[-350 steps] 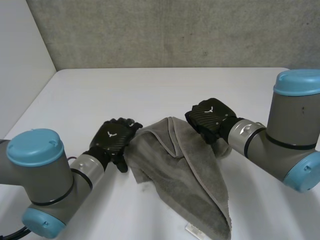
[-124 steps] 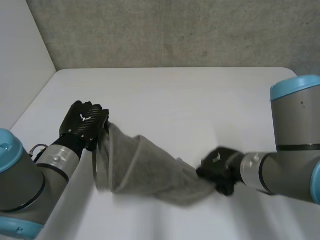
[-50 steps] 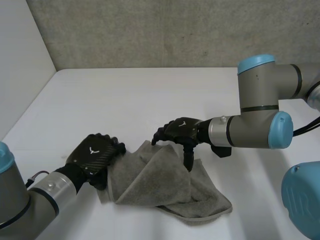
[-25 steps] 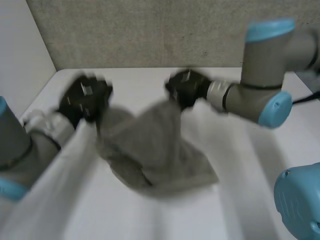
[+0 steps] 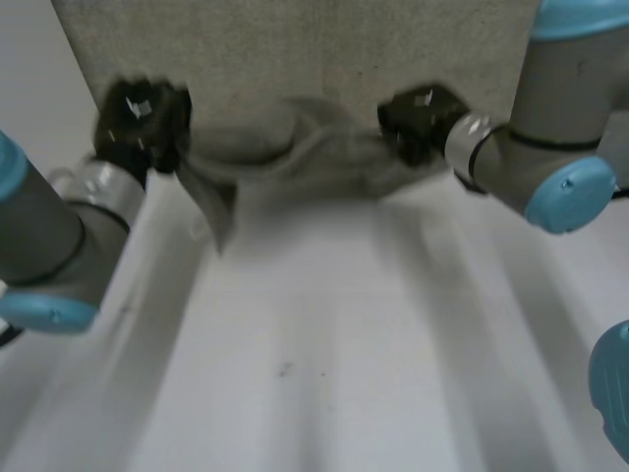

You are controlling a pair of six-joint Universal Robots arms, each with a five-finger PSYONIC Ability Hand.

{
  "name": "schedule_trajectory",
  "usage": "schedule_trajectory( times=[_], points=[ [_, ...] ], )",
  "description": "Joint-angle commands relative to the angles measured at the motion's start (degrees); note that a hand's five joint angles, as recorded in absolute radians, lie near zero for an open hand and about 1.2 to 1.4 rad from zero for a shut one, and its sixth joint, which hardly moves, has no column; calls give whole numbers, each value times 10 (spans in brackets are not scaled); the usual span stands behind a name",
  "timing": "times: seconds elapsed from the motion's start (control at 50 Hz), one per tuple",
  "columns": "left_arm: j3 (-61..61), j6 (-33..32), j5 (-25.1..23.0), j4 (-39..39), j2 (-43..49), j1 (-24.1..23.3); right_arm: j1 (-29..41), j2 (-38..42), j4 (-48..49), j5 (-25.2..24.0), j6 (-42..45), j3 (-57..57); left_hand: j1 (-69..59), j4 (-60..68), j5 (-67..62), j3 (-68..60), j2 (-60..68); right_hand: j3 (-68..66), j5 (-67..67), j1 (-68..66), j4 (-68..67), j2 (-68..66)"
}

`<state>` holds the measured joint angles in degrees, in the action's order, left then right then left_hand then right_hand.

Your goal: Fold the towel.

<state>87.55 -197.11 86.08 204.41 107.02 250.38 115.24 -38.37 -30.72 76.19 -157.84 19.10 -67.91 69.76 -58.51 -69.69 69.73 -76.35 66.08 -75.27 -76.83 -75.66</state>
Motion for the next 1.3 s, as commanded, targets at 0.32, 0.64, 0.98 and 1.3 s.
schedule_trajectory(
  times=[0.32,0.64,0.98,1.3],
  points=[
    [201,-104,-1,1,21,-9,-21,-144,223,-53,61,522,-121,102,-115,-103,103,183,-180,172,188,176],
    [205,-100,1,1,-9,-8,-103,-196,275,-58,-143,561,-121,102,-115,-103,103,530,-527,519,535,523],
    [206,-100,1,1,-6,-9,-121,-126,282,-67,-120,559,-121,102,-115,-103,103,511,-509,500,516,504],
    [206,-100,1,1,-6,-9,-113,-84,329,-69,-138,534,-121,102,-115,-103,103,267,-265,257,272,260]
  ],
)
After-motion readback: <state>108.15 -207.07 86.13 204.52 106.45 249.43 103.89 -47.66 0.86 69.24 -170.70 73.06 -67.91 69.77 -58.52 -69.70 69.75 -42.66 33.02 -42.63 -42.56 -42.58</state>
